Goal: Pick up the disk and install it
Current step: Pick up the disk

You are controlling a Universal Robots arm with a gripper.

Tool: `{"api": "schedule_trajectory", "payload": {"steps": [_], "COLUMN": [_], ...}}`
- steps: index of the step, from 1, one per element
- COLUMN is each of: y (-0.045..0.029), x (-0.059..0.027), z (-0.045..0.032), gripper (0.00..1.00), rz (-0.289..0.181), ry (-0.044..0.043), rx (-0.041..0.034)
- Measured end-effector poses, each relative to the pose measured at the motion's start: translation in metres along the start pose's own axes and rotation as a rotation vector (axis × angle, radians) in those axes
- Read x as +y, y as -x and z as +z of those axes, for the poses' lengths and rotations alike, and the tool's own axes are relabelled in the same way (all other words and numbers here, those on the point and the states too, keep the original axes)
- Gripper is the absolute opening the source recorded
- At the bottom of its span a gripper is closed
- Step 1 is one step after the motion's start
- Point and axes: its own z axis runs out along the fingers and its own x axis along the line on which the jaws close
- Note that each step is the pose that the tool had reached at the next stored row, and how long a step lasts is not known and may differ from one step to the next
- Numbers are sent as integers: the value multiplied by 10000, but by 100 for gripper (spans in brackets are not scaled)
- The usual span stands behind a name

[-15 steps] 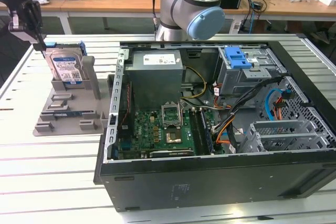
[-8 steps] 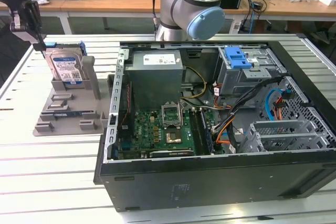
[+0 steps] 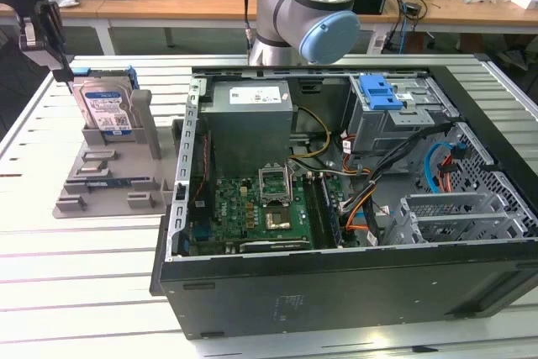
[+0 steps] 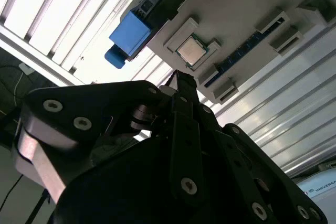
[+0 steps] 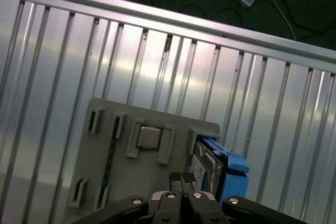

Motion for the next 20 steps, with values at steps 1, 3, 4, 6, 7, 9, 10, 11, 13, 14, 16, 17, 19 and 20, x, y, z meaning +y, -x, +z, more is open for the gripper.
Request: {"api": "schedule_trajectory", "payload": {"steps": [1, 3, 4, 6, 7, 9, 10, 11, 13, 14, 16, 17, 19, 20], "y": [0, 0, 0, 0, 0, 0, 0, 0, 0, 0, 0, 0, 0, 0], "x": [0, 0, 0, 0, 0, 0, 0, 0, 0, 0, 0, 0, 0, 0], "z": [0, 0, 0, 0, 0, 0, 0, 0, 0, 0, 0, 0, 0, 0], "gripper": [11, 11, 11, 11, 11, 11, 11, 11, 11, 11, 11, 11, 11, 11], "rz": [-111, -294, -366, -544, -616, -802, -864, -931, -1147, -1206, -1342, -1410, -1399, -1296], "ry": [3, 6, 8, 12, 13, 17, 19, 20, 25, 26, 29, 31, 31, 29], "rx": [3, 7, 8, 12, 14, 18, 19, 21, 26, 27, 30, 32, 32, 30]}}
